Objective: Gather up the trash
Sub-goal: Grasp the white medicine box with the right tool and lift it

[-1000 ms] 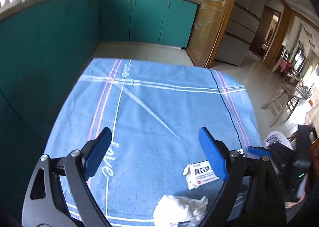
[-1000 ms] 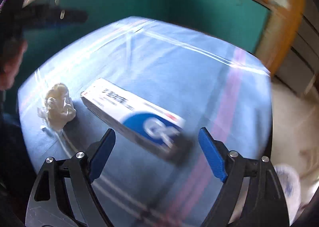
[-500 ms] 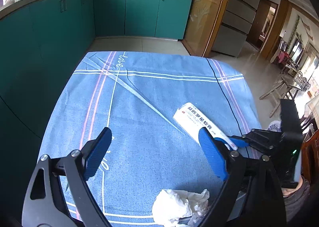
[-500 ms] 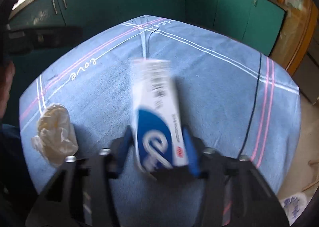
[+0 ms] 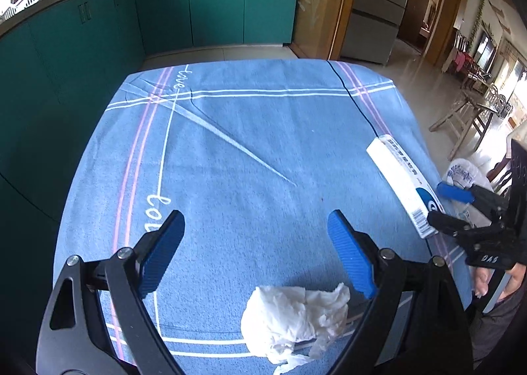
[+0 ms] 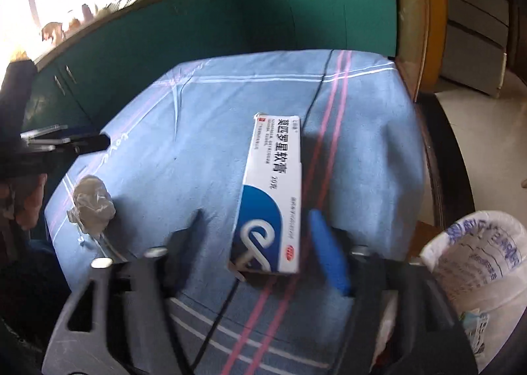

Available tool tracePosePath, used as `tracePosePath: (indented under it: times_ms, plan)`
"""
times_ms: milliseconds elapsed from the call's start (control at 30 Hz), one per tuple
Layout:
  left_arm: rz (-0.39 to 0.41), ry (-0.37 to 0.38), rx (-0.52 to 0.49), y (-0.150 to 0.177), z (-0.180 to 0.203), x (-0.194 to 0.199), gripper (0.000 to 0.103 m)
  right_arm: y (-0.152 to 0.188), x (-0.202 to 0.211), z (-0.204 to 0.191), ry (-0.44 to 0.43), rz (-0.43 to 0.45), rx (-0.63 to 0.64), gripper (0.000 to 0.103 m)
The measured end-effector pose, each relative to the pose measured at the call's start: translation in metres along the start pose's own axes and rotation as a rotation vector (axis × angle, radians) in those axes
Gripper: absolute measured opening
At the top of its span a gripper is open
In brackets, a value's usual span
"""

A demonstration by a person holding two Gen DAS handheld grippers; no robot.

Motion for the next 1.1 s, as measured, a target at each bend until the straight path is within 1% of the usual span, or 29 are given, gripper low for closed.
tracePosePath:
  times_ms: [200, 667, 733, 833, 900, 1100]
  plan:
    - [-0.002, -0.007, -0.046, 0.007, 0.012, -0.001, 0.089, -0.003, 0.004, 0.01, -0.019, 0.047, -0.049, 0.079]
    - [-0.014, -0.024, -0.125, 0.025, 0.018, -0.002, 0.089, 0.0, -0.014, -0.007, 0.005, 0.01, 0.018, 0.085]
    - [-0.017, 0.0, -0.131, 0.029, 0.02, 0.0, 0.089, -0.001, -0.017, -0.008, 0.002, 0.011, 0.015, 0.085]
    - [-0.052, 0.102, -0.132, 0.035, 0.024, 0.001, 0.089, -0.006, -0.022, -0.008, 0.009, 0.01, 0.005, 0.085]
    - [-0.059, 0.133, -0.136, 0.038, 0.026, 0.003, 0.089, -0.009, -0.023, -0.009, 0.007, 0.015, -0.003, 0.085]
    - [-0.07, 0.125, -0.149, 0.044, 0.025, 0.002, 0.088, -0.018, -0.036, -0.007, 0.025, -0.006, -0.037, 0.085]
Point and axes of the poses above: each gripper's, at about its wrist camera, not at the fingertips, and x roughly against the way its jaws point, z to its right, y to its underside, the point moved 3 cm from there along -x, roughly the way its jaws point, and after that the axes turned 10 degrees about -y, right-handed, at the moved point
